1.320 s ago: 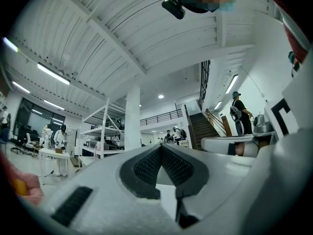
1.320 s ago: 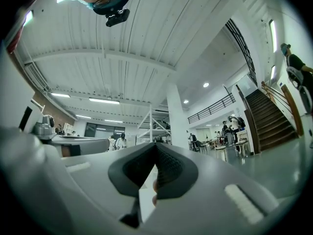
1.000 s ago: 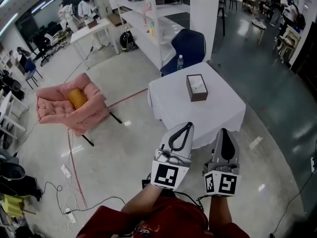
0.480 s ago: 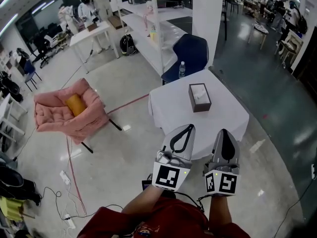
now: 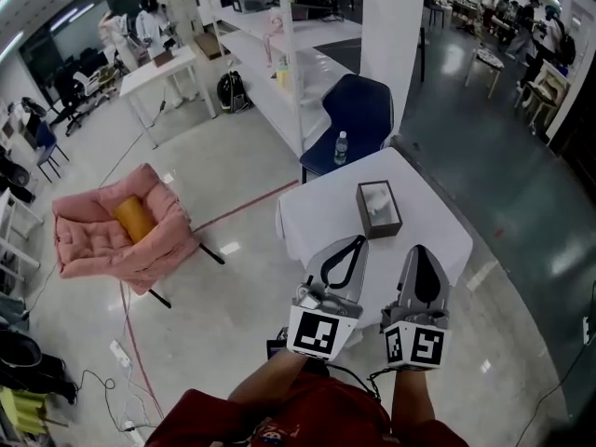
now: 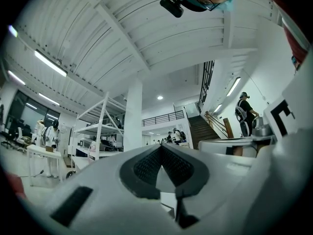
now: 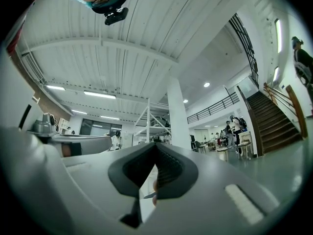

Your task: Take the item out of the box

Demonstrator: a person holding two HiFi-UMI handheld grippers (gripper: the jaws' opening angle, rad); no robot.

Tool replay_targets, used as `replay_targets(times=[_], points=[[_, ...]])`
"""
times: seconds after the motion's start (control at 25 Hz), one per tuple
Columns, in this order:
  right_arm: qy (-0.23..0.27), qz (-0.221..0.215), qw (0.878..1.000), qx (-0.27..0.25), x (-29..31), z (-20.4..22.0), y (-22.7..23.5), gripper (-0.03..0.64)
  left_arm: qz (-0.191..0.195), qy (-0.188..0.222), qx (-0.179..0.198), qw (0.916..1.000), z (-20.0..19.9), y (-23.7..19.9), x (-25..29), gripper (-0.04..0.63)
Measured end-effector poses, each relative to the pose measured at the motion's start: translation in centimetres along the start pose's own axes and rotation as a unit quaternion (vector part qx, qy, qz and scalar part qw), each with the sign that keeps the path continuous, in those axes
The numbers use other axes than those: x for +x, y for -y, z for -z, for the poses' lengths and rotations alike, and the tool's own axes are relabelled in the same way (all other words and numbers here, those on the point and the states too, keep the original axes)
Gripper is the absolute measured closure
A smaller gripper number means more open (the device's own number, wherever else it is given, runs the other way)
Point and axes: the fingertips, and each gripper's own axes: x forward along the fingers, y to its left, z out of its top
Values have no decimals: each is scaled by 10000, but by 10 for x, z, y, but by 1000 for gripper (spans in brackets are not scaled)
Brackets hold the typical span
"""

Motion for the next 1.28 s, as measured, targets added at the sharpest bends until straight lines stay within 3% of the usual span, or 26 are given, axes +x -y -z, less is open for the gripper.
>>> replay_targets(times=[0.56,0.96,1.28], points=[[-131,302,9993,-186,126,23,-3,617,229,54,-238,9994,32,-97,91,594],[-165,476,9982,-337,168,26,11,617,488,35,-327,9983,42,-113,136,594],[-166,441,9984,-298,188,38,48,617,427,102,-305,9986,55,-102,173,594]])
